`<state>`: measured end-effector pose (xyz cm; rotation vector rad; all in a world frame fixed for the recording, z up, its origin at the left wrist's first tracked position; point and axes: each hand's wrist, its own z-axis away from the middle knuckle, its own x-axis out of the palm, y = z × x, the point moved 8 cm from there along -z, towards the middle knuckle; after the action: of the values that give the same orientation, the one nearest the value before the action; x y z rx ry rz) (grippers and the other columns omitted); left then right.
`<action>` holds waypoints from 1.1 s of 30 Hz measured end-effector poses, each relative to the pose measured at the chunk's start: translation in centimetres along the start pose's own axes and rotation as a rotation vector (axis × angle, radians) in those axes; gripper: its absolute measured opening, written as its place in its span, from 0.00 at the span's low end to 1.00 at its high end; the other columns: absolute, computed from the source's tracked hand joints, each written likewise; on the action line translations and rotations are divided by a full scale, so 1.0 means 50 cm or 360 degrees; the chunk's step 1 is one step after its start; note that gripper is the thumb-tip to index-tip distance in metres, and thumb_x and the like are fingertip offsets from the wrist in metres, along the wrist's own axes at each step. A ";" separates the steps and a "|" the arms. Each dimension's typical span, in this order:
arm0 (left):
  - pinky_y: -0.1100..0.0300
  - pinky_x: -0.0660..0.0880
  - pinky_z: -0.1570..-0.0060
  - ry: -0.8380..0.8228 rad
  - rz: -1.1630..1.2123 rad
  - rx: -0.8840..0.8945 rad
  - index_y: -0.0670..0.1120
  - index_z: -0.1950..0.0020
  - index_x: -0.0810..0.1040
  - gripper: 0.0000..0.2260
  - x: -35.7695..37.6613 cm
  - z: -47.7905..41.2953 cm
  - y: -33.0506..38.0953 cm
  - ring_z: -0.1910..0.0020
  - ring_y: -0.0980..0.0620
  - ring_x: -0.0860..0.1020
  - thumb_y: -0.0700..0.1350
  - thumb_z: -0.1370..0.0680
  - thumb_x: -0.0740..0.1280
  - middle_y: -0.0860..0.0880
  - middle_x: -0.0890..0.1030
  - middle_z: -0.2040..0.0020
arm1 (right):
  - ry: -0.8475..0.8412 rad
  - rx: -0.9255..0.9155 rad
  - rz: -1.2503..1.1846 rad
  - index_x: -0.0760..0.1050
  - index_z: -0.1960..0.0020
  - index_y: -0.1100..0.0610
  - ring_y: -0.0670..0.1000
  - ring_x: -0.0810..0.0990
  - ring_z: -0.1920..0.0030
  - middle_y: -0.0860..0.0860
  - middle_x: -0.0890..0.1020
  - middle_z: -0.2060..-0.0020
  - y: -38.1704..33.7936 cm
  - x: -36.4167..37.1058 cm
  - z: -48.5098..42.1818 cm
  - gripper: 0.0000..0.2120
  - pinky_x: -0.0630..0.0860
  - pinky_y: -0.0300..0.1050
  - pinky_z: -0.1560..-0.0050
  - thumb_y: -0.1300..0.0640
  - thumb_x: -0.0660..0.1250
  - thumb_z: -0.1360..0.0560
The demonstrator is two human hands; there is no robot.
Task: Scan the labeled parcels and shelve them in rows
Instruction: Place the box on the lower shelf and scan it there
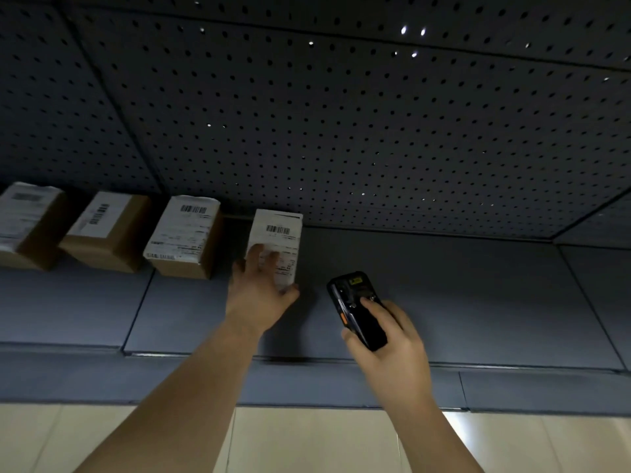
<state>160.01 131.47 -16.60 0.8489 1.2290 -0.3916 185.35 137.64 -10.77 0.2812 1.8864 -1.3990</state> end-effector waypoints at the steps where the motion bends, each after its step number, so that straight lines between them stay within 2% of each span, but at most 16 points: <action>1: 0.45 0.73 0.39 -0.0001 0.0011 0.0001 0.53 0.24 0.60 0.37 0.001 -0.007 -0.001 0.34 0.36 0.62 0.63 0.29 0.69 0.48 0.55 0.25 | 0.0009 0.0010 0.0003 0.79 0.38 0.45 0.49 0.78 0.43 0.45 0.77 0.39 0.002 0.001 0.003 0.26 0.78 0.45 0.49 0.40 0.70 0.34; 6: 0.44 0.69 0.34 -0.0024 0.0048 0.0018 0.54 0.24 0.61 0.36 -0.009 -0.002 0.000 0.30 0.35 0.59 0.68 0.27 0.63 0.48 0.55 0.23 | 0.0005 0.0030 -0.0001 0.79 0.38 0.44 0.48 0.78 0.43 0.44 0.77 0.39 -0.013 0.004 0.026 0.25 0.78 0.44 0.48 0.38 0.68 0.34; 10: 0.41 0.70 0.36 0.0114 0.0147 0.0217 0.49 0.29 0.72 0.36 -0.096 0.078 0.002 0.30 0.38 0.63 0.69 0.29 0.56 0.45 0.66 0.27 | -0.0038 0.0008 0.0018 0.80 0.39 0.44 0.48 0.78 0.42 0.46 0.77 0.38 -0.068 -0.018 0.057 0.25 0.76 0.43 0.47 0.40 0.69 0.35; 12: 0.42 0.71 0.37 0.0164 0.0161 0.0338 0.50 0.30 0.73 0.32 -0.161 0.143 -0.004 0.31 0.40 0.65 0.68 0.27 0.57 0.46 0.69 0.29 | -0.0091 -0.0029 0.0030 0.79 0.39 0.43 0.49 0.78 0.41 0.46 0.76 0.37 -0.119 -0.037 0.081 0.27 0.78 0.46 0.46 0.36 0.68 0.35; 14: 0.44 0.69 0.34 0.0168 0.0127 0.0369 0.52 0.28 0.70 0.31 -0.238 0.217 -0.023 0.29 0.43 0.64 0.69 0.25 0.54 0.49 0.68 0.27 | -0.0143 -0.0110 0.0047 0.79 0.39 0.43 0.50 0.78 0.41 0.45 0.76 0.37 -0.183 -0.061 0.110 0.27 0.79 0.48 0.47 0.35 0.67 0.35; 17: 0.46 0.67 0.31 0.0264 0.0088 0.0333 0.52 0.26 0.68 0.34 -0.378 0.332 -0.064 0.26 0.48 0.61 0.71 0.24 0.51 0.52 0.66 0.26 | -0.0300 -0.0231 0.0058 0.78 0.36 0.42 0.49 0.77 0.39 0.43 0.75 0.36 -0.297 -0.087 0.154 0.25 0.77 0.47 0.45 0.40 0.74 0.33; 21: 0.49 0.65 0.29 0.0441 0.0105 0.0249 0.52 0.25 0.67 0.34 -0.555 0.467 -0.138 0.25 0.52 0.59 0.71 0.24 0.51 0.55 0.66 0.26 | -0.0470 -0.0421 0.0077 0.75 0.34 0.40 0.47 0.74 0.37 0.41 0.72 0.36 -0.470 -0.088 0.225 0.25 0.73 0.43 0.42 0.40 0.73 0.30; 26: 0.51 0.64 0.29 0.0633 0.0145 0.0198 0.51 0.25 0.67 0.34 -0.713 0.598 -0.287 0.26 0.54 0.60 0.70 0.25 0.52 0.55 0.66 0.27 | -0.0534 -0.0622 0.0082 0.72 0.31 0.38 0.47 0.69 0.32 0.40 0.69 0.32 -0.676 -0.017 0.328 0.27 0.70 0.43 0.37 0.37 0.70 0.29; 30: 0.53 0.64 0.29 0.0767 0.0221 0.0051 0.54 0.25 0.66 0.36 -0.807 0.695 -0.493 0.26 0.56 0.58 0.73 0.27 0.52 0.57 0.64 0.27 | -0.0542 -0.0703 -0.0013 0.71 0.31 0.37 0.46 0.69 0.32 0.39 0.69 0.32 -0.843 0.093 0.428 0.27 0.71 0.44 0.36 0.36 0.69 0.29; 33: 0.50 0.66 0.29 0.0876 0.0198 -0.0061 0.53 0.27 0.68 0.35 -0.886 0.770 -0.658 0.27 0.54 0.61 0.71 0.27 0.54 0.55 0.66 0.28 | -0.0612 -0.0780 -0.0058 0.71 0.31 0.38 0.45 0.69 0.33 0.40 0.70 0.33 -0.987 0.195 0.509 0.27 0.71 0.45 0.36 0.36 0.70 0.29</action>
<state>148.82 73.95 16.47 1.0317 1.6713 -0.0267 161.31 93.93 15.47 -0.2481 1.8367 -0.8903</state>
